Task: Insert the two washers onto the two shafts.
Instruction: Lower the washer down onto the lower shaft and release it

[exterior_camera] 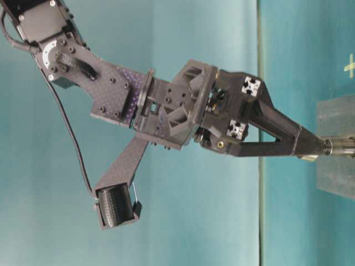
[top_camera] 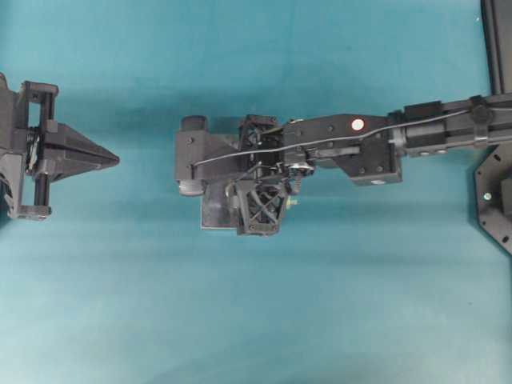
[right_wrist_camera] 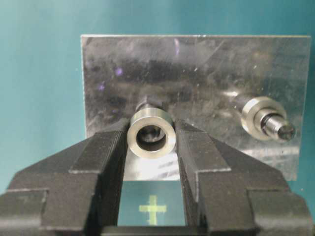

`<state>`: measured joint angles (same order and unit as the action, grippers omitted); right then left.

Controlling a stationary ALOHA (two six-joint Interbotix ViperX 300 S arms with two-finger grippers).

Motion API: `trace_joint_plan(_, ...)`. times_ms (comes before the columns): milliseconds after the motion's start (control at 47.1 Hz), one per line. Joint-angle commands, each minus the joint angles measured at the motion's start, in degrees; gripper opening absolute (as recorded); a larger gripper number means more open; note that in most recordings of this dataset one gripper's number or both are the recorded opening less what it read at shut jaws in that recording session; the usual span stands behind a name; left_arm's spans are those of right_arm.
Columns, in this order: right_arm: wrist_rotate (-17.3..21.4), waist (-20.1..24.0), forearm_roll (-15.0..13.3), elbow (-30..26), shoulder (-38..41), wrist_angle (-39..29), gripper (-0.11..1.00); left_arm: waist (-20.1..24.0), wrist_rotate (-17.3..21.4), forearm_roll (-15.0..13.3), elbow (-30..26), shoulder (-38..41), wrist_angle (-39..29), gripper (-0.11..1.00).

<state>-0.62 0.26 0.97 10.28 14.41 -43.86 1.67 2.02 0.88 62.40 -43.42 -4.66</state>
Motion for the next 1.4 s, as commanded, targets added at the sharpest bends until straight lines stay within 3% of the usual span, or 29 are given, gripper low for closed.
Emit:
trace_joint_plan(0, -0.6, 0.0, -0.1, -1.2, -1.0, -0.5, 0.33, 0.1, -0.1, 0.1, -0.7, 0.0, 0.3, 0.0)
trace_joint_plan(510, -0.2, -0.1, 0.0, -2.0, 0.7, -2.5, 0.33, 0.1, -0.1, 0.2, -0.7, 0.0, 0.3, 0.0)
trace_joint_plan(701, -0.4, 1.2, 0.2, -2.5, 1.0, -2.7, 0.58, 0.1, -0.1, 0.1, -0.7, -0.1, 0.4, 0.0)
trace_joint_plan(1105, -0.5, -2.6, -0.2, -2.6, 1.1, -2.2, 0.56, 0.1, -0.1, 0.1, -0.5, -0.5, -0.3, 0.0)
trace_joint_plan(1381, -0.3, 1.1, 0.1, -3.2, 1.1, -2.4, 0.56, 0.1, -0.1, 0.2, -0.4, -0.9, -0.5, 0.0)
